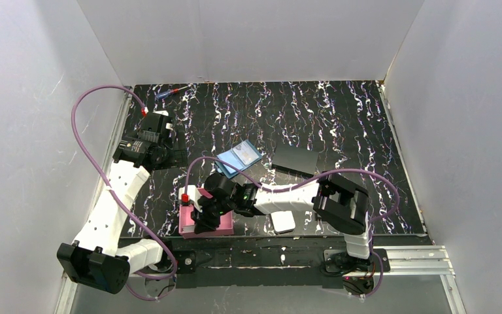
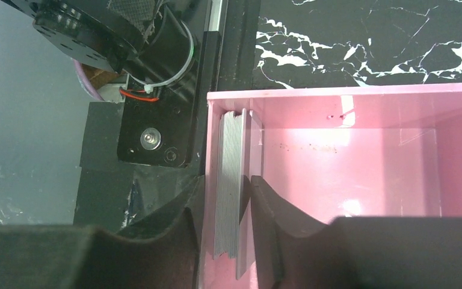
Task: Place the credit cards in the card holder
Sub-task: Pick up the credit card from the storage box.
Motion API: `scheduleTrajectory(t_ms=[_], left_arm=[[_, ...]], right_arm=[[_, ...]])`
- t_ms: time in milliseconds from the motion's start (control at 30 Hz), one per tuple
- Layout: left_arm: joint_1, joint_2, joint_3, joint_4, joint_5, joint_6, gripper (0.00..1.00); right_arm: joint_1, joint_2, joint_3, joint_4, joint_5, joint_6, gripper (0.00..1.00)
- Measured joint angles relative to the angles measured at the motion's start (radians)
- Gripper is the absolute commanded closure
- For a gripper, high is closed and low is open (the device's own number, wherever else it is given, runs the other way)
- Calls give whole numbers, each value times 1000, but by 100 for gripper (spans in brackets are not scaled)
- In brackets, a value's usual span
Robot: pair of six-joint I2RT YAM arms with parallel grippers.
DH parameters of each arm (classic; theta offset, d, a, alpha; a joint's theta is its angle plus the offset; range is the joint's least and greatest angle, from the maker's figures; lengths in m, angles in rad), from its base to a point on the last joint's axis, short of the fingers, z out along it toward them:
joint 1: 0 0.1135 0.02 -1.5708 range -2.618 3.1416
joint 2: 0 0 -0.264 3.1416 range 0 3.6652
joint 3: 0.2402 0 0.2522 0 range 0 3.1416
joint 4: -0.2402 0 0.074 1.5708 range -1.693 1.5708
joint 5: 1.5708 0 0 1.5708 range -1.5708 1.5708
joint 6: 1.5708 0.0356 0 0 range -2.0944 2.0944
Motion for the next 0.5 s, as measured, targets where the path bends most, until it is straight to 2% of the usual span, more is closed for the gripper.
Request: scheduleTrajectory(t_ms=[200, 300, 500], left_arm=[[0, 0, 0, 2, 0, 0, 2], [0, -1, -3, 2, 0, 0, 2], [0, -2, -5, 3, 0, 0, 2]], right_arm=[[0, -4, 0, -1, 11, -5, 84], [0, -5, 0, -1, 14, -5, 76], [-2, -5, -1, 0, 12, -3, 76]])
